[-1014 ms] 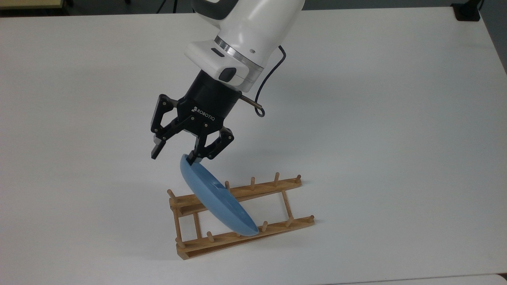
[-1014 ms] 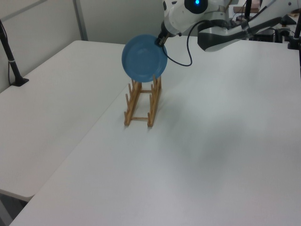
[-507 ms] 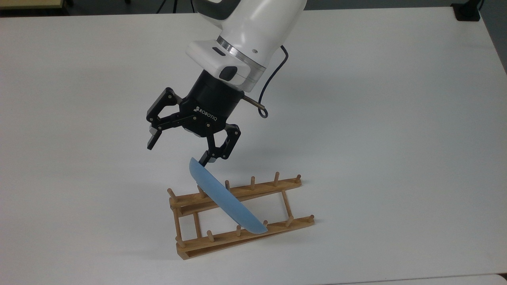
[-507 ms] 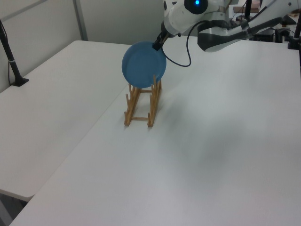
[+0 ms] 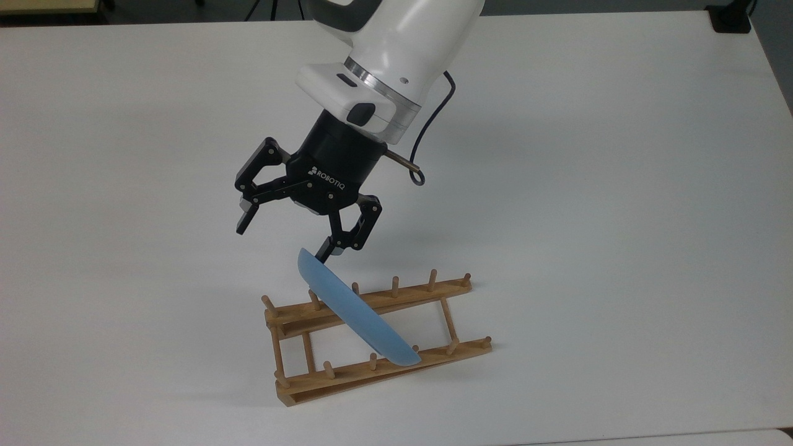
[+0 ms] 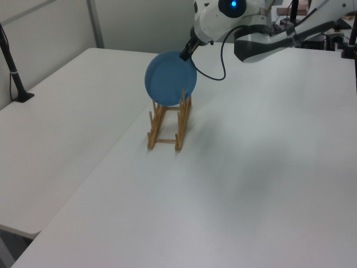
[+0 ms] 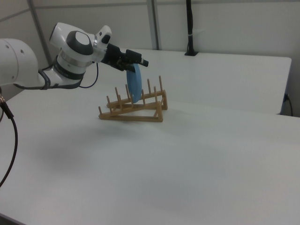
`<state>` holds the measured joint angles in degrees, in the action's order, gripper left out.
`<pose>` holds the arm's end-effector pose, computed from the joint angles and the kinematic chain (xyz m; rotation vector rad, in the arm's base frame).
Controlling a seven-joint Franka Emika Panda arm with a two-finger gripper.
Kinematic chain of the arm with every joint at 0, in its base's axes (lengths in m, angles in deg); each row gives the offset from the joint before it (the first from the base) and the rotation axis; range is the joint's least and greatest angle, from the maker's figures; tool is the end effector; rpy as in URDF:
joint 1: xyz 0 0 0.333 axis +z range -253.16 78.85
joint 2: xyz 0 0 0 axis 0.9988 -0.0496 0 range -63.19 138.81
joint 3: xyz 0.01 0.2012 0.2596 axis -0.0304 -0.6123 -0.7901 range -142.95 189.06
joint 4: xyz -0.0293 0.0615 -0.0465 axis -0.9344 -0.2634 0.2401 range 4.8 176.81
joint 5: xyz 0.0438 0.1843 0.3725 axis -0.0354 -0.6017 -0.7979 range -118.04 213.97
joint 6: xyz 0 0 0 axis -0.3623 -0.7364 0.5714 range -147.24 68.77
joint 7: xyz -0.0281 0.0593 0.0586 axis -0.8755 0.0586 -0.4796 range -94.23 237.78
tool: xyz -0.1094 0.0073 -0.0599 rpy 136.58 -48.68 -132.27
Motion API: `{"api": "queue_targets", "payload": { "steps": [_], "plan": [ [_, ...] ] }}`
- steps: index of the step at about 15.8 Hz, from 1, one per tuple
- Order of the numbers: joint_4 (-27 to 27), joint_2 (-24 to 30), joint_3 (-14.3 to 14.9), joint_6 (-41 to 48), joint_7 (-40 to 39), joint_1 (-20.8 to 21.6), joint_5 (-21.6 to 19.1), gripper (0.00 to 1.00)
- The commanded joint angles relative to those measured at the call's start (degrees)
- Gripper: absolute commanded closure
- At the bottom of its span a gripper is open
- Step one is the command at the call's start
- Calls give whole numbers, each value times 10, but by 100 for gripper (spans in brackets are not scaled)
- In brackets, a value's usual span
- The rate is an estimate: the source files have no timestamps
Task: Place plate in plate rack
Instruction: 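Open the gripper to release the plate in the rack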
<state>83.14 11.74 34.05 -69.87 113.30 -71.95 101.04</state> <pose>0.7693 0.0691 0.4885 2.3587 -0.0658 0.9709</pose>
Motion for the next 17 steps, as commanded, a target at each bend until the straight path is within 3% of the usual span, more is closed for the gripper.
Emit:
{"api": "queue_targets", "payload": {
  "steps": [1,5,17],
  "plan": [
    [21,15,2,15,110,6,-10,0],
    [36,14,0,46,184,8,-46,0],
    [44,29,-9,70,193,7,-139,0]
  ]
}}
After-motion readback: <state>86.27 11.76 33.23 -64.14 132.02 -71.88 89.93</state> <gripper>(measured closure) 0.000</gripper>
